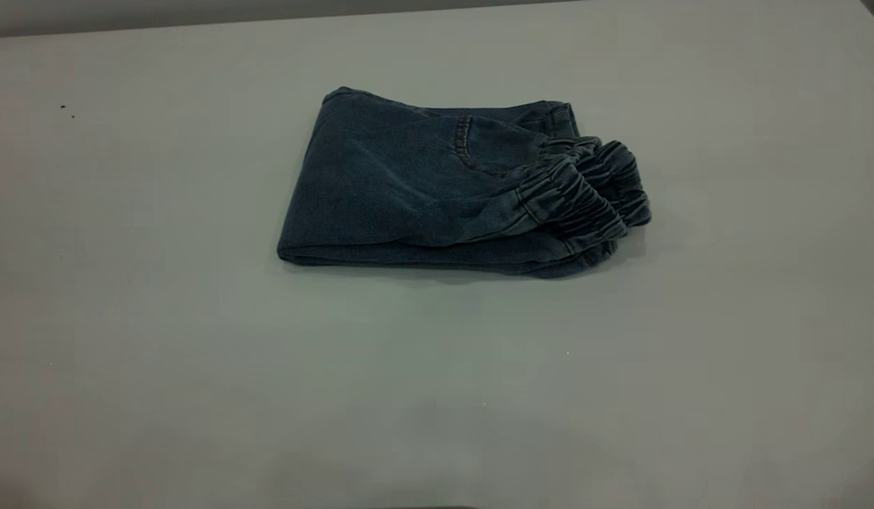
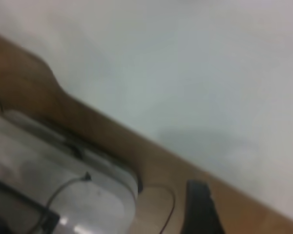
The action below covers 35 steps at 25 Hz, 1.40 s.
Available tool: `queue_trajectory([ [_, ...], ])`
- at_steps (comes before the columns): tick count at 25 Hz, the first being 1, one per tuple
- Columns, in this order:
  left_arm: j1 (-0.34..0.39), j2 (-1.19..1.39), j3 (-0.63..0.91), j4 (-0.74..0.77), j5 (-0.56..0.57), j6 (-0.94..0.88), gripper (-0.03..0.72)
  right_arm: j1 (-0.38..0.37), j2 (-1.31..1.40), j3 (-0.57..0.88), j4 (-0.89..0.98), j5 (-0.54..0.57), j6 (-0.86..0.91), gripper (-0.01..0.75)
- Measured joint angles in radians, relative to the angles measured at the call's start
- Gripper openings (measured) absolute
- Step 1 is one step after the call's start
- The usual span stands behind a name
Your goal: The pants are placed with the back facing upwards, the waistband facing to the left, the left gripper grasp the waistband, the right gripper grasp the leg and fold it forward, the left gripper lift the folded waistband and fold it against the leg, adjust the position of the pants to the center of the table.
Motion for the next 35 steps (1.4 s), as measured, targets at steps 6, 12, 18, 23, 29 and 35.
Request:
queue_trajectory([
  [6,0.000,-0.044,0.213,-0.075,0.000,-0.024,0.570,0.000,-0.154,0.213,0.000,-0.040,0.011,0.477],
  [12,0.000,-0.123,0.294,-0.100,-0.028,-0.024,0.570,0.000,-0.301,0.282,0.000,-0.087,0.012,0.503],
  [18,0.000,-0.198,0.337,-0.106,-0.067,-0.024,0.570,0.000,-0.383,0.311,-0.002,-0.123,0.011,0.505],
  [23,0.000,-0.242,0.338,-0.106,-0.067,-0.024,0.570,0.000,-0.384,0.315,-0.002,-0.126,0.011,0.505],
  [29,0.000,-0.264,0.338,-0.106,-0.067,-0.024,0.570,0.000,-0.384,0.317,-0.002,-0.126,0.011,0.506],
  [35,0.000,-0.267,0.338,-0.107,-0.067,-0.024,0.570,0.000,-0.384,0.317,-0.002,-0.126,0.010,0.506],
])
